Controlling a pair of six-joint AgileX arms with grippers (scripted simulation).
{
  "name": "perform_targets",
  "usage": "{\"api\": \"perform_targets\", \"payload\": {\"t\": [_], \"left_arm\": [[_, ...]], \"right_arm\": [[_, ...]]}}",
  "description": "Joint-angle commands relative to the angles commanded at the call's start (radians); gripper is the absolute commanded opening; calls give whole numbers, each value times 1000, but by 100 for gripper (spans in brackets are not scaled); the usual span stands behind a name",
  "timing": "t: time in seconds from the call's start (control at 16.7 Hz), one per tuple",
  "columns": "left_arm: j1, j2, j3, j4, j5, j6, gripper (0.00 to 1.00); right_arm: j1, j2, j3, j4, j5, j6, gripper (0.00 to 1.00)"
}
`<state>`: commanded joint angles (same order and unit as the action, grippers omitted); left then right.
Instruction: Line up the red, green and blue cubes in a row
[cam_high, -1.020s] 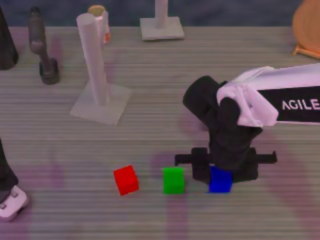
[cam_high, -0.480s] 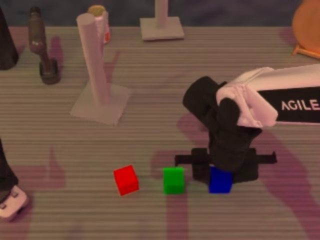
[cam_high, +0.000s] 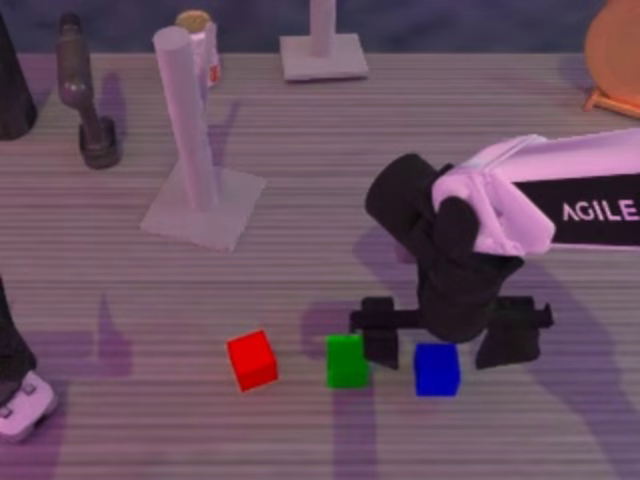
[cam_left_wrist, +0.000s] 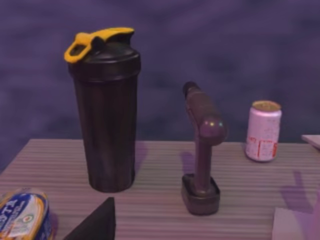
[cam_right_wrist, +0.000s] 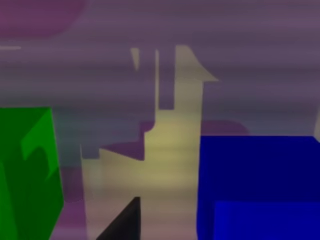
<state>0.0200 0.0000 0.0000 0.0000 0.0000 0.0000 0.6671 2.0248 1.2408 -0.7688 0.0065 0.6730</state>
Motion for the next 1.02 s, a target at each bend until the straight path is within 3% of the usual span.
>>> {"api": "perform_targets", "payload": {"t": [0.54,1.02], "left_arm": [[0,0,0,0,0,0,100],[0,0,0,0,0,0,100]], "right_arm": [[1,-7,13,-18,0,-1,100],[8,-113,142,-254,-1,-2,100]]}}
